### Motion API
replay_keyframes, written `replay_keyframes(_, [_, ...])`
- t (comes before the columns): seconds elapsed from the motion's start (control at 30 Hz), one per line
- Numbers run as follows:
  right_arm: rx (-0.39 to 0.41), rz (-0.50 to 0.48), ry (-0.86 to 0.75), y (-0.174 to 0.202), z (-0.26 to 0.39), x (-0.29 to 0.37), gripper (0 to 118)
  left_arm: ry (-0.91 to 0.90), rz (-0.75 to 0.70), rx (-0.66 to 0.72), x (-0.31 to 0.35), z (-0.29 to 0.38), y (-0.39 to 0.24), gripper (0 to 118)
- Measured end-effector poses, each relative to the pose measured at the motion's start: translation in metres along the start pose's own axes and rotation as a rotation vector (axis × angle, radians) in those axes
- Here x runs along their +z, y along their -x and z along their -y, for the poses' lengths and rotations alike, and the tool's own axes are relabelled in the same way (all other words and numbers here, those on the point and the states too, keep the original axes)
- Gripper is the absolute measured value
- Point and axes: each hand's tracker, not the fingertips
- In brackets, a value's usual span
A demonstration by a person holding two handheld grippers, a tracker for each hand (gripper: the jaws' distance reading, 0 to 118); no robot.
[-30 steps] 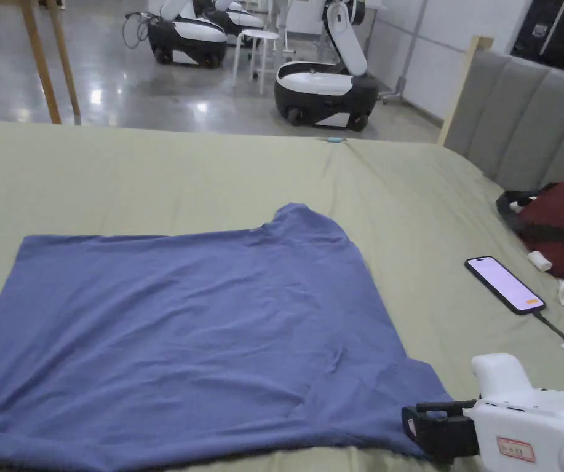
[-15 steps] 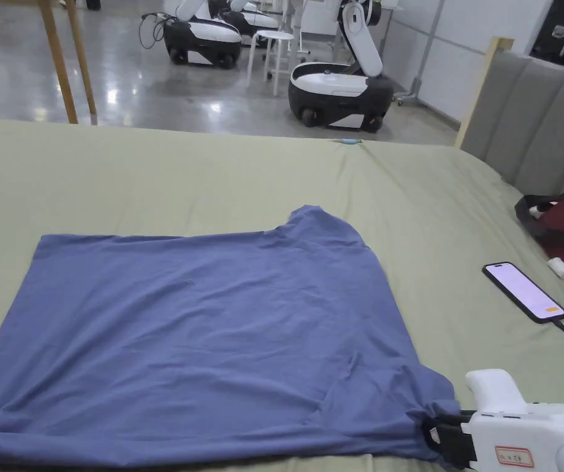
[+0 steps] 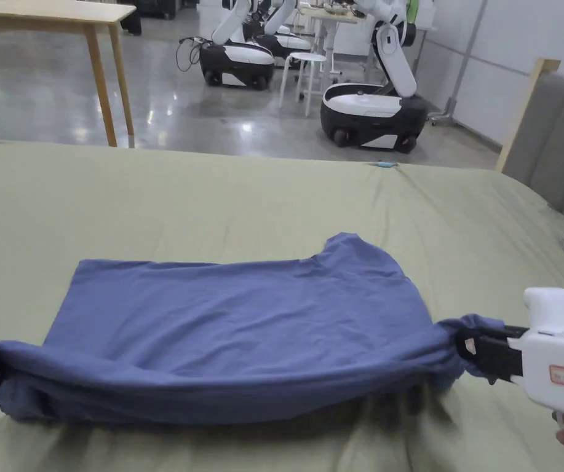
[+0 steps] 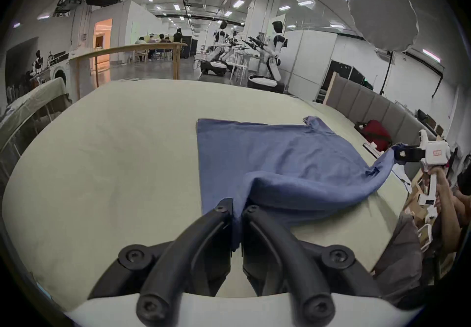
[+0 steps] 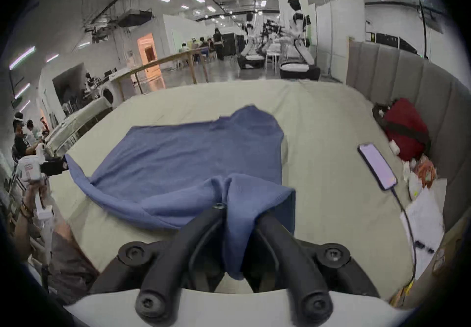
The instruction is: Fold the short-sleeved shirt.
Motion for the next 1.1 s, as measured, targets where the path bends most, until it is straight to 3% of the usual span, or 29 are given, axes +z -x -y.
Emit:
replay_keyframes(0.27, [-0.04,0.047,0.038,-0.016,-0.047,-0.121,5,0.118,-0.083,0.104,-0.098,-0.028,0.019,4])
replay_keyframes(0.43, [-0.063,0.082,0.136,-0.022,-0.044,-0.181,5,0.261,-0.133,0.058,-0.145,-0.023,0.017,4])
replay_keyframes(0.63, [-0.022,0.146,0.221,-0.02,-0.024,-0.212,6,0.272,-0.135,0.066,-0.152,-0.011,0.015,4])
replay_keyframes(0.7, [-0.019,0.148,0.215,-0.019,-0.024,-0.214,15,0.271,-0.131,0.07,-0.151,-0.012,0.015,7])
replay_keyframes(0.73, [-0.018,0.143,0.197,-0.02,-0.026,-0.211,45,0.27,-0.129,0.077,-0.149,-0.013,0.016,23])
replay_keyframes(0.77, [-0.012,0.138,0.173,-0.02,-0.028,-0.207,83,0.256,-0.133,0.093,-0.145,-0.013,0.016,58])
replay_keyframes(0.8, [-0.011,0.141,0.148,-0.021,-0.029,-0.2,116,0.229,-0.138,0.104,-0.14,-0.014,0.017,103])
replay_keyframes(0.83, [-0.019,0.127,0.123,-0.021,-0.031,-0.191,115,0.226,-0.134,0.103,-0.136,-0.016,0.018,117])
replay_keyframes(0.9, [-0.026,0.107,0.018,-0.022,-0.034,-0.154,112,0.165,-0.115,0.14,-0.108,-0.018,0.016,113])
replay_keyframes(1.1, [0.009,0.058,-0.195,0.005,-0.006,0.012,111,-0.036,-0.096,0.037,-0.006,-0.01,-0.008,113])
